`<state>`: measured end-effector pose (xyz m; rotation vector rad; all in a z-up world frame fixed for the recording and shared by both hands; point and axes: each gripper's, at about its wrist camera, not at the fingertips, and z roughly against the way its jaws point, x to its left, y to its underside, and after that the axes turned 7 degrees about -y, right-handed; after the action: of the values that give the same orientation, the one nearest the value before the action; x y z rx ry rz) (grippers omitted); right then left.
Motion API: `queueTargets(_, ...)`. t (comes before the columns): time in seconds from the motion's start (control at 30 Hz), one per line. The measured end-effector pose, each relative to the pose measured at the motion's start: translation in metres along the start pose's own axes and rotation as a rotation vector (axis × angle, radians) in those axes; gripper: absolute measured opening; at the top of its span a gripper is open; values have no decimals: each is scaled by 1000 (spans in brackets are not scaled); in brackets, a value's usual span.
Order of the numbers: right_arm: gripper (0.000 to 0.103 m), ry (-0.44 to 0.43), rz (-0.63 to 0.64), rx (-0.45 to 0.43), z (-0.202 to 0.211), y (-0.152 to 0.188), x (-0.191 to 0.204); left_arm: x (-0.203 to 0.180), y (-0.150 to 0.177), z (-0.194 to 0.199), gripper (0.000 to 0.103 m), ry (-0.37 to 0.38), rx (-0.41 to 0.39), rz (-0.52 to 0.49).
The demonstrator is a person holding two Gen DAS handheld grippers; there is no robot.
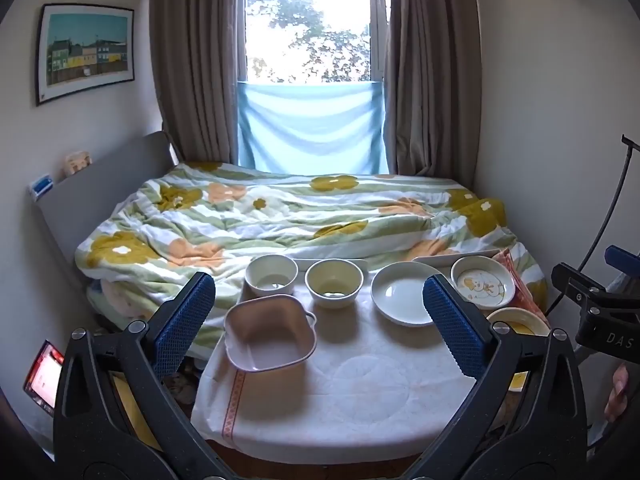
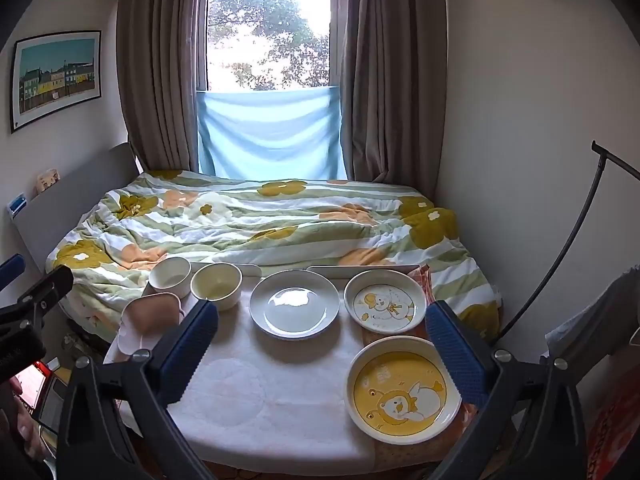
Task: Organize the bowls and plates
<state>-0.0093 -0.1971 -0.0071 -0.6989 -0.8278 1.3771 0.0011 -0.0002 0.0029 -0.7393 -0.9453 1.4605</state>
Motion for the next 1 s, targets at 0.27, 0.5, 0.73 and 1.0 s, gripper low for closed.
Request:
queueTargets(0.27,103,43,50,-5,1,1,6,-1,-1,-2,103,-36,-8,0)
queueTargets(0.5,103,41,48,-2,-3,2,1,-6,1,-3,103,-48,-12,-5)
queueTargets(0.73,103,41,48,-3,-3,2,1,-9,4,-3,103,-48,-15,-2)
queueTargets(1.0,103,42,48,-4,-3,1,2,-10,5,2,103,-26,-20,-3)
